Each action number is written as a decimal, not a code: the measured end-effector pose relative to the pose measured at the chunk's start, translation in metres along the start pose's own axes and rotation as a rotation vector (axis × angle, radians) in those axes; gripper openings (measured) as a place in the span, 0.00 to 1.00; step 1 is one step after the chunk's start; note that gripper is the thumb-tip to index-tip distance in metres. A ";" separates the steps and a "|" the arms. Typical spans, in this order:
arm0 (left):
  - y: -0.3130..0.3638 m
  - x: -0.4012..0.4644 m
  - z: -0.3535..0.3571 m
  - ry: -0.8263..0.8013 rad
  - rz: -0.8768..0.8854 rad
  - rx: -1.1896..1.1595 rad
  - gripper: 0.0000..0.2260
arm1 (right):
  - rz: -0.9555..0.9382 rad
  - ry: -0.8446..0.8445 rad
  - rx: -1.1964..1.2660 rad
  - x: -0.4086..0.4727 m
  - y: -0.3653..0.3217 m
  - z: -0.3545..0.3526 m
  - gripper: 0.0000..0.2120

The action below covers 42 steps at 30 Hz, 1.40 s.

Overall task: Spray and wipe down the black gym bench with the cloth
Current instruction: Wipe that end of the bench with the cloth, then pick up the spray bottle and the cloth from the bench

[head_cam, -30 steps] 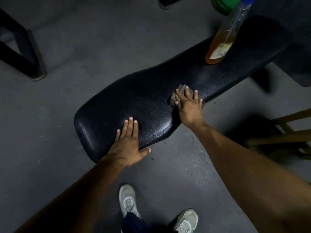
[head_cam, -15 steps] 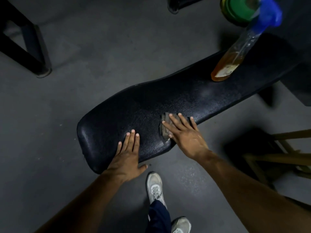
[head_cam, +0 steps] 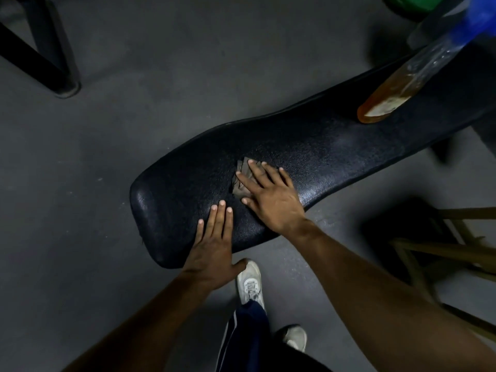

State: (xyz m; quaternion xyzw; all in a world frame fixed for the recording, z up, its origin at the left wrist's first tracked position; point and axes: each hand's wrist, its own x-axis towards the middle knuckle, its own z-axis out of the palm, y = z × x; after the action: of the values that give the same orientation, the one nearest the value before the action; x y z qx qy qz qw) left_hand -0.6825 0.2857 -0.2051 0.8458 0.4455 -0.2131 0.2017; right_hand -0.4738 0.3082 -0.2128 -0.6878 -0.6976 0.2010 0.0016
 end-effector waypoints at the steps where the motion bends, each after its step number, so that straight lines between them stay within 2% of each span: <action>1: 0.000 -0.001 -0.001 -0.005 0.000 0.006 0.54 | -0.021 0.014 -0.032 -0.005 0.002 0.003 0.29; 6: 0.002 -0.002 -0.001 0.002 -0.012 0.027 0.54 | -0.122 0.040 -0.175 -0.031 0.023 0.002 0.27; 9: 0.004 -0.002 -0.002 0.006 -0.020 0.021 0.55 | -0.130 -0.003 -0.117 -0.053 0.039 -0.004 0.29; 12: 0.005 -0.004 -0.005 0.017 -0.038 0.022 0.53 | -0.066 -0.072 -0.047 -0.073 0.055 -0.019 0.27; 15: 0.017 -0.005 -0.014 -0.006 -0.097 -0.012 0.51 | 0.109 -0.079 0.036 -0.084 0.079 -0.034 0.23; 20: 0.064 0.004 -0.040 -0.042 -0.253 -0.076 0.45 | 0.334 0.029 0.424 -0.115 0.130 -0.069 0.20; 22: 0.088 0.012 -0.053 -0.052 -0.249 -0.044 0.44 | 0.381 0.085 0.584 -0.131 0.148 -0.091 0.20; 25: 0.132 0.030 -0.077 -0.026 -0.221 -0.122 0.42 | 0.430 0.103 0.764 -0.152 0.177 -0.128 0.19; 29: 0.198 0.067 -0.119 0.046 -0.101 -0.316 0.40 | 0.522 0.231 1.139 -0.173 0.216 -0.164 0.11; 32: 0.239 0.098 -0.155 0.114 -0.051 -0.450 0.40 | 0.611 0.403 1.385 -0.178 0.247 -0.185 0.16; 35: 0.268 0.131 -0.189 0.177 -0.065 -0.594 0.42 | 0.647 0.470 1.660 -0.184 0.272 -0.200 0.20; 39: 0.286 0.175 -0.221 0.300 -0.057 -0.750 0.43 | 0.662 0.599 1.743 -0.186 0.293 -0.210 0.16; 42: 0.295 0.206 -0.240 0.324 -0.047 -0.802 0.44 | 0.688 0.668 1.753 -0.184 0.303 -0.212 0.16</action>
State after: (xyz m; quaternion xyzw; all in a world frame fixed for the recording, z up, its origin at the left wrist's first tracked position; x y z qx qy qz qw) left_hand -0.2860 0.3975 -0.0730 0.7127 0.5381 0.1078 0.4370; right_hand -0.1139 0.1820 -0.0533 -0.6294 -0.0293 0.4304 0.6463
